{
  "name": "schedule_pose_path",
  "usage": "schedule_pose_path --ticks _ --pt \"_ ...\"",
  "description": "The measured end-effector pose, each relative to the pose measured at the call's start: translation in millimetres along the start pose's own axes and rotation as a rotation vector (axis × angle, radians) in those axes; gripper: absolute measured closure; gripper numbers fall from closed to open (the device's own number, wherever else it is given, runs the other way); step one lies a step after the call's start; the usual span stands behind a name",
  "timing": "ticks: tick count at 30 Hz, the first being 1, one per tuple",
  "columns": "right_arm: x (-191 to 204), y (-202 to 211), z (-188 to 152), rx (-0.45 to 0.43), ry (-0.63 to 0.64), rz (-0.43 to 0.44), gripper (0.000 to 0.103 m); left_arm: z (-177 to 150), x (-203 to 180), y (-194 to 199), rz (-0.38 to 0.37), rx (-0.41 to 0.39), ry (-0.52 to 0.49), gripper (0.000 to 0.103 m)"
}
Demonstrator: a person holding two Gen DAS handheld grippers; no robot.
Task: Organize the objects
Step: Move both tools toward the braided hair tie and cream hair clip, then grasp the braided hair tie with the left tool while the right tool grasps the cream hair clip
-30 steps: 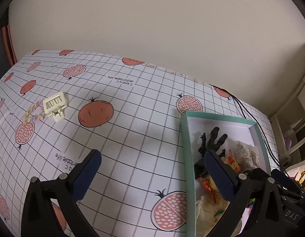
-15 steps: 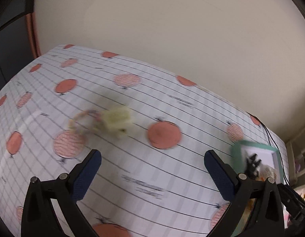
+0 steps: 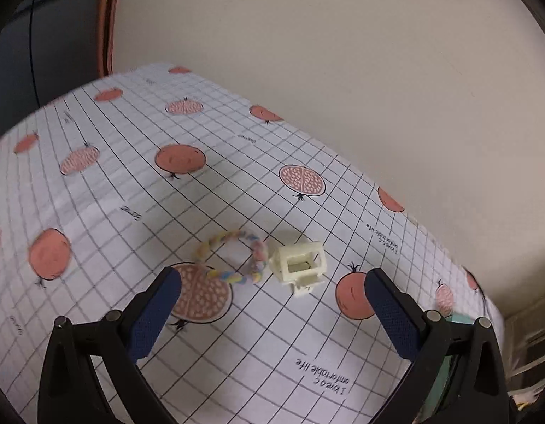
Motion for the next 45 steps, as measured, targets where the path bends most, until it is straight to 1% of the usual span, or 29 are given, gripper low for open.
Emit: schedule_pose_path --ticks 3,5,6,9,11,13,16,18,20,21,27,29,30,31,36,38,39,40,45 --pt "12.5 -10.8 15.1 0.0 0.001 0.043 0.0 5.5 2.0 -10.9 -0.016 0.013 -0.008 0.0" --pt "22.4 -23.8 23.1 0.021 -0.012 0.073 0.001 6.9 7.4 -22.7 -0.03 0.042 -0.003 0.0" --pt "26.7 -29.8 26.0 0.029 -0.006 0.078 0.001 7.4 9.4 -26.8 -0.04 0.054 -0.007 0.0" --pt "43.0 -51.5 34.9 0.049 0.039 0.066 0.003 11.6 26.1 -41.8 -0.026 0.067 -0.004 0.0" --pt "52.3 -64.7 38.7 0.059 0.044 0.077 0.004 13.5 41.0 -51.8 -0.028 0.083 0.016 0.0" --pt "61.5 -80.5 41.5 0.072 0.033 0.091 0.005 15.0 51.4 -58.3 -0.028 0.089 0.026 0.002" --pt "76.8 -102.2 45.1 0.093 0.035 0.1 0.006 17.7 60.7 -67.2 -0.02 0.092 0.005 0.009" --pt "88.0 -115.4 45.3 0.105 0.052 0.098 0.007 17.7 65.6 -71.7 -0.024 0.097 0.006 0.019" --pt "97.8 -125.6 44.6 0.112 0.067 0.103 0.007 16.4 70.0 -77.8 -0.026 0.116 0.01 0.023" --pt "102.0 -129.1 44.3 0.117 0.072 0.106 0.007 16.8 70.9 -79.9 -0.031 0.121 0.008 0.025" --pt "124.3 -151.1 40.1 0.141 0.1 0.112 0.011 20.0 71.7 -76.1 -0.036 0.107 -0.002 0.025" --pt "127.7 -158.4 37.2 0.152 0.102 0.104 0.015 20.0 71.4 -75.1 -0.036 0.105 -0.007 0.028" --pt "129.0 -160.5 36.3 0.156 0.101 0.107 0.016 20.1 71.9 -75.8 -0.033 0.105 -0.011 0.033" --pt "130.4 -162.7 35.8 0.156 0.1 0.109 0.018 19.8 72.7 -77.0 -0.031 0.109 -0.012 0.035" --pt "133.5 -170.5 36.0 0.156 0.093 0.115 0.028 17.9 75.9 -81.5 -0.027 0.115 -0.014 0.039" --pt "135.7 -172.4 35.8 0.16 0.09 0.129 0.036 17.7 75.6 -81.7 -0.036 0.116 -0.008 0.039" --pt "135.9 -172.6 36.1 0.158 0.09 0.125 0.038 17.6 75.7 -81.7 -0.036 0.117 -0.008 0.039" --pt "136.2 -172.8 36.5 0.156 0.091 0.125 0.044 17.6 75.5 -82.1 -0.036 0.116 -0.011 0.039" --pt "136.2 -171.5 35.8 0.154 0.083 0.124 0.046 15.8 72.3 -82.9 -0.017 0.109 -0.049 0.039"
Point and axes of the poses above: each gripper's, at about its wrist camera, not at the fingertips, and y roughly against the way its jaws point, x to its left, z to its top, the point moved 10 cm from there along -y, roughly the way its jaws point, and after that the axes turned 3 degrees about y, right-handed, at the moved point
